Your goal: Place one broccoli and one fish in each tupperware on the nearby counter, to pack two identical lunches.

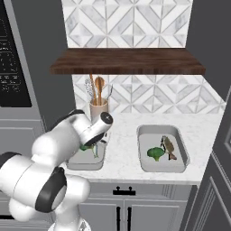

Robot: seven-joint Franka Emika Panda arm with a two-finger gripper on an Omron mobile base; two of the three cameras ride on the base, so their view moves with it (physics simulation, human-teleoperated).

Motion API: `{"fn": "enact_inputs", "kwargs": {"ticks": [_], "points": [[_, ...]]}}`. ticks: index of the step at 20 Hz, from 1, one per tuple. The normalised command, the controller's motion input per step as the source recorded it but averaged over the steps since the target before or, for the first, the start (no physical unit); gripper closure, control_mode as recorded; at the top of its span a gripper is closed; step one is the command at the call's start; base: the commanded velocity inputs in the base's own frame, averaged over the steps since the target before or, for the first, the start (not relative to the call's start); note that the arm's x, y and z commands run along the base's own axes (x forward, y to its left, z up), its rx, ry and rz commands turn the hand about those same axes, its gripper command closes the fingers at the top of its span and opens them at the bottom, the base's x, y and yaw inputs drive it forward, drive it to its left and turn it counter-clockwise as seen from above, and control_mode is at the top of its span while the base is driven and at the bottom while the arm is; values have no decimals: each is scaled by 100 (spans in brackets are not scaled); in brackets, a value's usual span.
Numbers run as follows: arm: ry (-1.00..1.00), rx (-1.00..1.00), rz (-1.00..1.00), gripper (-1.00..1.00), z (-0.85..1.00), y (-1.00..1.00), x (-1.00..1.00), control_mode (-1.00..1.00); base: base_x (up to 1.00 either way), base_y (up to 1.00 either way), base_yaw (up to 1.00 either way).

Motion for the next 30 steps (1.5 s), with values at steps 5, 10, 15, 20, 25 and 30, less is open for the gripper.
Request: {"fn": "enact_inputs", "kwargs": {"ticks": [5,10,15,20,25,30], "points": [[0,-7,4,100,-41,14,23,-100,0,0,0],[0,0,3,-100,-7,0,15,-100,0,0,0],[-3,0,1,-100,54,0,-25,-100,0,0,0],[-3,0,1,-100,51,0,-23,-100,0,0,0],[-5,0,0,-100,30,-25,-72,-100,0,0,0],[-23,0,0,-100,73,-40,-100,-100,0,0,0]]}}
